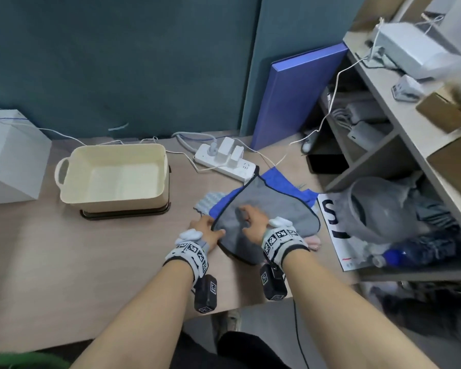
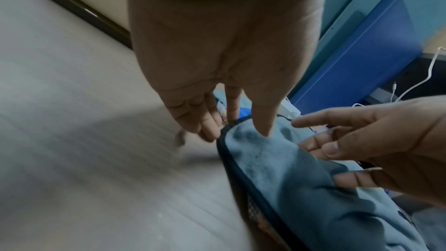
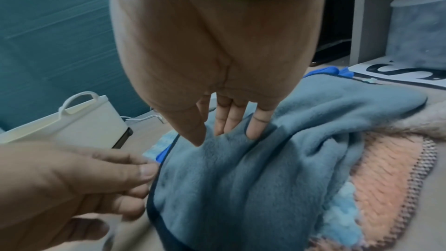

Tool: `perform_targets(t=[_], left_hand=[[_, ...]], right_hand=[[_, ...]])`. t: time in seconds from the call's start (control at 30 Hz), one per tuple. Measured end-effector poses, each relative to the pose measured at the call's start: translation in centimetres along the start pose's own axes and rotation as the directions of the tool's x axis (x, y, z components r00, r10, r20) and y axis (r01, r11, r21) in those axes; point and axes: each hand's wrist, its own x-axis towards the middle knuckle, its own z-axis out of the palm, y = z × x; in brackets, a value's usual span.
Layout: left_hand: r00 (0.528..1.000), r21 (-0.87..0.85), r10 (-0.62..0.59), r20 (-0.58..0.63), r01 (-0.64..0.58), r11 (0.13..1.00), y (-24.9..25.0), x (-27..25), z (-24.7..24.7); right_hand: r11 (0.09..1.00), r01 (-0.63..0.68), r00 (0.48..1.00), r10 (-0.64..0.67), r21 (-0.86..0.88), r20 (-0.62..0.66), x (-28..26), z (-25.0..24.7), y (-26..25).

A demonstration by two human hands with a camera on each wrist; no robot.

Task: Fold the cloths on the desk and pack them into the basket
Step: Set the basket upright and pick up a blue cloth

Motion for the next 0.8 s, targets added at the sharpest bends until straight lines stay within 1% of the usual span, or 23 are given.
perform_targets(t=[0.07, 0.1, 0.2, 0.27, 0.33, 0.4, 0.47, 0.53, 0.6, 0.63, 0.7, 0.73, 0.8], left_hand=[[0.999, -0.042, -0.013, -0.051, 0.011, 0.999, 0.6, -0.3, 1.0], [0.997, -0.101, -0.004, -0.078, -0.004, 0.995, 0.9, -0.6, 0.9], [0.990, -0.174, 0.093, -0.101, -0.110, 0.979, 2.3, -2.1, 0.3], [0.983, -0.187, 0.168, -0.078, -0.180, 0.966, 3.2, -3.0, -1.0], [0.969, -0.155, 0.229, -0.096, -0.242, 0.958, 3.8, -3.9, -3.1], [0.965, -0.121, 0.239, -0.106, -0.251, 0.960, 4.1, -4.2, -4.8], [0.955, -0.119, 0.232, -0.182, -0.256, 0.959, 4.5, -5.3, -7.1], [0.935, -0.107, 0.231, -0.268, -0.267, 0.958, 5.2, -6.0, -9.0], [0.916, -0.119, 0.210, -0.341, -0.263, 0.957, 5.8, -6.8, -11.0], [0.910, -0.150, 0.196, -0.364, -0.265, 0.952, 6.1, -6.9, -11.7], [0.874, -0.163, 0.164, -0.458, -0.264, 0.951, 6.5, -7.8, -13.2], [0.860, -0.141, 0.169, -0.482, -0.266, 0.954, 6.4, -7.8, -13.6], [0.832, -0.039, 0.229, -0.505, -0.288, 0.957, 6.0, -8.3, -14.3]], right_hand=[[0.999, 0.029, 0.999, -0.028, -0.037, 0.036, 0.2, -0.2, 0.6], [0.997, 0.056, 0.997, -0.054, -0.045, 0.049, 0.2, -0.3, 0.4], [0.990, 0.137, 0.988, -0.134, -0.037, 0.073, 0.1, -1.4, 0.1], [0.981, 0.179, 0.982, -0.173, -0.078, 0.074, 0.4, -2.1, -0.3], [0.967, 0.224, 0.974, -0.219, -0.124, 0.053, 0.3, -3.1, -1.2], [0.951, 0.243, 0.970, -0.240, -0.194, 0.038, 0.5, -4.3, -1.9], [0.917, 0.278, 0.958, -0.285, -0.288, 0.017, 0.2, -6.2, -3.1], [0.892, 0.269, 0.959, -0.281, -0.364, 0.019, 0.4, -8.0, -3.7], [0.874, 0.280, 0.951, -0.308, -0.397, -0.008, 0.0, -10.0, -4.7], [0.882, 0.278, 0.951, -0.309, -0.381, -0.021, -0.1, -10.7, -5.0], [0.891, 0.293, 0.941, -0.333, -0.347, -0.060, -0.7, -12.3, -6.4], [0.901, 0.290, 0.942, -0.329, -0.323, -0.072, -0.9, -12.8, -6.9], [0.914, 0.310, 0.932, -0.346, -0.262, -0.105, -1.6, -13.8, -8.2]])
